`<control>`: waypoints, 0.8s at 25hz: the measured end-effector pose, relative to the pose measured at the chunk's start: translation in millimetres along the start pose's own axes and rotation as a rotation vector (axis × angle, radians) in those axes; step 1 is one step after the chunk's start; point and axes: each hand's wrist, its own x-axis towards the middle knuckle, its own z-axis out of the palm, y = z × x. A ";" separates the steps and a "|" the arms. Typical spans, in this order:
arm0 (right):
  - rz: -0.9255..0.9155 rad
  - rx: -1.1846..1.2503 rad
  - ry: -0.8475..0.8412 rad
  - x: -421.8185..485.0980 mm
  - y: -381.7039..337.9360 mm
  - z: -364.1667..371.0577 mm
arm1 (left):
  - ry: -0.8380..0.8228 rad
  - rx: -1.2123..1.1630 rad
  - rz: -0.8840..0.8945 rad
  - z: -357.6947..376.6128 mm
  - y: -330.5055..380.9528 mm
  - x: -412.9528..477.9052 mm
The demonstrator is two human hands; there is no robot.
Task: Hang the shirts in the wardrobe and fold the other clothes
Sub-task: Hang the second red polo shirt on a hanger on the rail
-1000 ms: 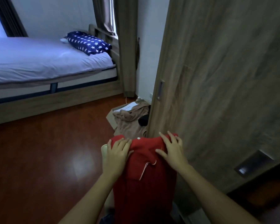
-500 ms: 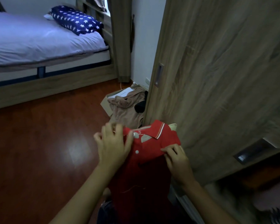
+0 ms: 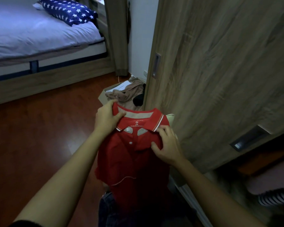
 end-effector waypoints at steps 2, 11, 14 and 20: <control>0.138 0.094 0.214 23.6 -16.4 -4.5 | 0.097 -0.097 0.036 -1.6 6.3 -7.8; 0.112 0.010 -0.154 76.2 -1.3 -43.2 | 0.023 -0.182 0.090 -20.4 5.7 -20.1; 0.082 0.100 -0.176 57.4 -6.1 -68.3 | -0.040 -0.127 0.153 -31.9 14.0 -30.0; 0.359 0.685 -0.154 -7.9 -28.6 -135.7 | 0.029 -0.183 0.182 -51.8 53.7 -84.6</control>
